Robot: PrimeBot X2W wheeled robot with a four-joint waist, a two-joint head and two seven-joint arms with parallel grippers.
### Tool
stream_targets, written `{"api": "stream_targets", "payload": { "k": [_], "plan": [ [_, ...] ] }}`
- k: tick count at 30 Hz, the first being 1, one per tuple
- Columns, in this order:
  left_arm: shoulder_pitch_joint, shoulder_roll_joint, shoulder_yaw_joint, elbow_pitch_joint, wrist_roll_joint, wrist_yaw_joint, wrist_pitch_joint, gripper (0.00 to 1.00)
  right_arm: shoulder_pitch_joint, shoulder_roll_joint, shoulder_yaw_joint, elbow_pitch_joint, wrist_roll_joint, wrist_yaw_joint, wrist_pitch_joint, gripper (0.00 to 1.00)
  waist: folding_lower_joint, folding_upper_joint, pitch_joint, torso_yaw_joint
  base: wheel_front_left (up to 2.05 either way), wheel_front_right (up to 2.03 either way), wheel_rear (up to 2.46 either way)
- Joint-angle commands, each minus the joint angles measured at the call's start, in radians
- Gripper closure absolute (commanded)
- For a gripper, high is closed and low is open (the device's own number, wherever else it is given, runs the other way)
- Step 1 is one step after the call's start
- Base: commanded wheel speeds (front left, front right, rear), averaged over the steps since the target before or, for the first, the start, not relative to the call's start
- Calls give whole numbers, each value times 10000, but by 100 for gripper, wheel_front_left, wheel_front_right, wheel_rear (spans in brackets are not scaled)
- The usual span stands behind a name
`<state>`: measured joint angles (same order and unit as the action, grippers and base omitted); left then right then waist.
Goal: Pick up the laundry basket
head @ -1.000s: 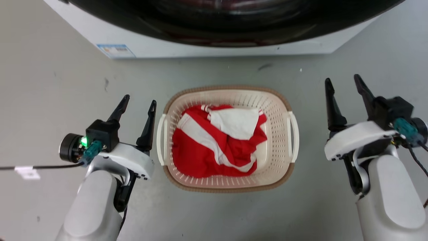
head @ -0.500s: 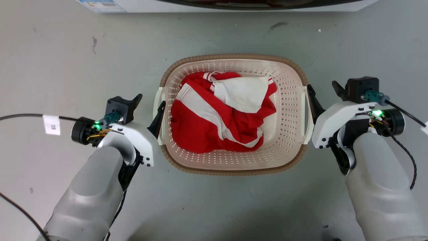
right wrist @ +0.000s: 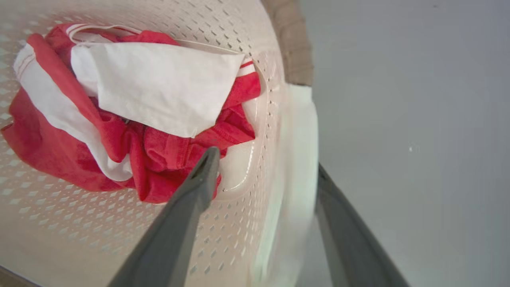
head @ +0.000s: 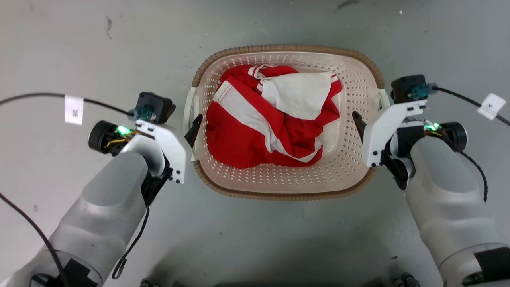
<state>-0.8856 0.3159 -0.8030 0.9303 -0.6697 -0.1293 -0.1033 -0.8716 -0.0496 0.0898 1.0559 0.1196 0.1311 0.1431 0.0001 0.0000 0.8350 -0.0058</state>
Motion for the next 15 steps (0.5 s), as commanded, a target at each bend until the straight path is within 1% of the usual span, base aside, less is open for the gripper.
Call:
{"api": "stream_targets", "payload": {
  "k": [1, 3, 7, 8, 15],
  "plan": [
    [-197, 78, -280, 12, -235, -10, 156, 0, -290, -16, 24, 227, -56, -6, 65, 0, -1, 0, 122, 9, 0, 0, 0],
    [-358, 140, -649, -4, -554, -10, 406, 0, -483, -10, -58, 561, 43, -5, 155, 0, -1, 0, 210, 38, 0, 0, 0],
    [-680, 304, -1371, -68, -1117, -10, 763, 0, -905, -9, -155, 1164, -184, -6, 215, 0, -1, 0, 372, 102, 0, 0, 0],
    [-680, 304, -1371, -68, -1117, -10, 763, 0, -905, -9, -155, 1164, -184, -6, 215, 0, -1, 0, 372, 102, 0, 0, 0],
    [-1104, 478, -2424, -79, -1908, 2, 912, 0, -1302, -9, -377, 1837, -433, -5, 233, 0, -1, 0, 531, 189, 0, 0, 0]
  ]
}}
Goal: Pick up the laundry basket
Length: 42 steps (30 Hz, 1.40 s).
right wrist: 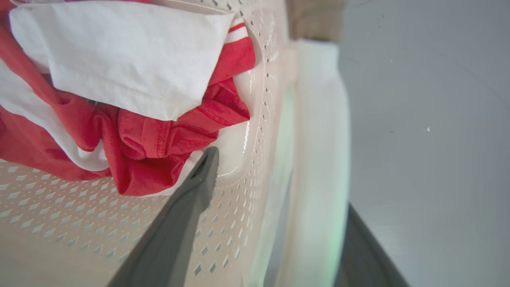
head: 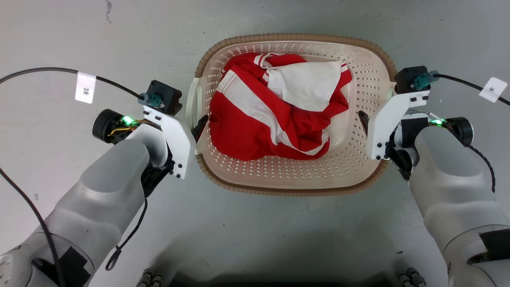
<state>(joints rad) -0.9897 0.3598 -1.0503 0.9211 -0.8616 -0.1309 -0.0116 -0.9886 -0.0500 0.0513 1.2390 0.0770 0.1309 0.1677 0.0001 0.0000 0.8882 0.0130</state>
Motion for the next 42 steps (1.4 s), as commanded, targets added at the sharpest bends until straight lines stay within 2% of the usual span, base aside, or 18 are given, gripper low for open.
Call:
{"api": "stream_targets", "payload": {
  "k": [1, 10, 11, 12, 13, 20, 27, 35, 42],
  "plan": [
    [-103, 48, -77, 27, -90, 17, -1, 0, -147, -5, -27, 59, -60, -3, -36, 0, -1, 0, 11, 8, 0, 0, 0],
    [-415, 20, -1032, 242, -891, 17, -154, 0, -306, -5, -230, 325, -273, -3, -162, 0, -1, 0, 84, 44, 0, 0, 0],
    [-396, -2, -1094, 249, -1038, 17, -115, 0, -327, -5, -235, 337, -265, -3, -159, 27, -1, 0, 90, 50, 0, 0, 0],
    [-395, -22, -1169, 238, -1175, 17, -88, 50, -342, -5, -246, 347, -247, -3, -181, 70, -1, 0, 92, 60, 0, 0, 0],
    [-422, -30, -1242, 225, -1289, 17, -81, 100, -337, -5, -223, 362, -227, -3, -187, 100, -1, 0, 87, 76, 0, 0, 0],
    [-367, 36, -1735, 150, -1879, 17, -233, 100, -168, -48, -96, 437, -342, -3, -142, 100, -1, 0, -212, 95, 0, 0, 0],
    [1, 154, -2082, -85, -2432, -6, 201, 100, 119, -34, 426, 452, -62, -3, 477, 100, -1, 0, -1225, 27, 0, 0, 0],
    [590, 990, -2271, -952, -2906, 3, 1760, 100, 376, -60, 2182, 165, 967, -4, 2681, 100, -1, 0, -3131, -226, 0, 0, 0],
    [1167, 1819, -2298, -2291, -3707, 2, 3801, 100, 880, -62, 3616, -386, 2185, -3, 5006, 100, -1, 0, -5130, -424, 0, 0, 0]
  ]
}}
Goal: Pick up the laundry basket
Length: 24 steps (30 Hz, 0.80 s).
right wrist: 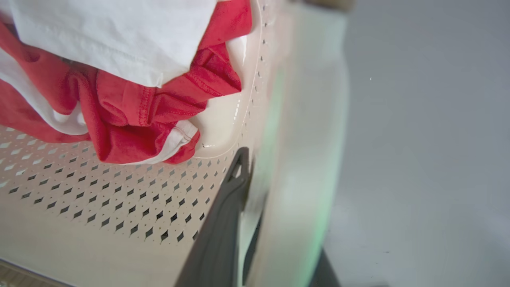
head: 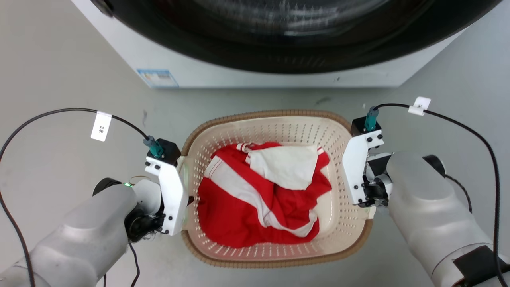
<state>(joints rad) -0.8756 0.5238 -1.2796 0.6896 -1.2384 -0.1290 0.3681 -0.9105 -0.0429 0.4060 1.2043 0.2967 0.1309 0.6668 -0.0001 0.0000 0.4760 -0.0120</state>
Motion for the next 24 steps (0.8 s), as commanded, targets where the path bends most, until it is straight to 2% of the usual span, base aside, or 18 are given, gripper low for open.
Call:
{"api": "stream_targets", "payload": {
  "k": [1, 7, 13, 17, 24],
  "plan": [
    [92, 285, -6, -180, 26, -18, 270, 100, 203, -131, 208, -117, 220, -1, 381, 100, 1, 0, -1243, -190, 0, 0, 0],
    [487, 656, -19, -912, -395, -28, 1533, 100, 627, -88, 1073, -844, 1452, 13, 1777, 100, 1, 0, -2554, -239, 0, 0, 0],
    [726, 765, -25, -1078, -1112, -41, 2634, 100, 650, -87, 1394, -720, 1738, 13, 2101, 100, 1, 0, -3587, -249, 0, 0, 0],
    [880, 591, 89, -866, -1914, -52, 3163, 100, 968, -81, 1471, -584, 2048, 13, 2293, 100, 1, 0, -4197, -158, 0, 0, 0],
    [1084, 652, 51, -634, -2230, -27, 3942, 100, 1229, -111, 1579, -243, 2483, 11, 2809, 100, 1, 0, -4823, -241, 0, 0, 0]
  ]
}}
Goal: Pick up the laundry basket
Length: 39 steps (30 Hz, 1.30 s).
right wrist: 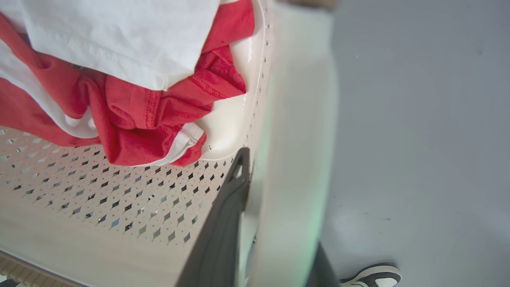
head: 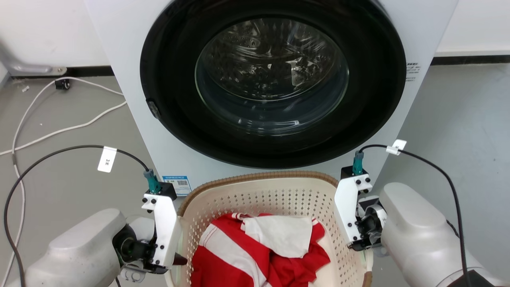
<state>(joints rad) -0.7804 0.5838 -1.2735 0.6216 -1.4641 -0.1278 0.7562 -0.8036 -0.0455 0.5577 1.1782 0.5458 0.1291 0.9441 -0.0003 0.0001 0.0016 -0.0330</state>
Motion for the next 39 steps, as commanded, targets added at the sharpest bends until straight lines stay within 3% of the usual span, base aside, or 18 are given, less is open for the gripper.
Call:
{"api": "stream_targets", "payload": {
  "k": [1, 39],
  "plan": [
    [142, 55, -17, 56, 52, -39, 137, 100, 167, -85, 110, -23, 57, 28, 106, 100, 3, -1, -102, -43, 0, 0, 0],
    [-81, -126, -60, 279, 155, -39, 787, 100, -92, -87, 779, 564, 1028, 29, -27, 100, 3, -1, -62, -214, 0, 0, 0]
  ]
}}
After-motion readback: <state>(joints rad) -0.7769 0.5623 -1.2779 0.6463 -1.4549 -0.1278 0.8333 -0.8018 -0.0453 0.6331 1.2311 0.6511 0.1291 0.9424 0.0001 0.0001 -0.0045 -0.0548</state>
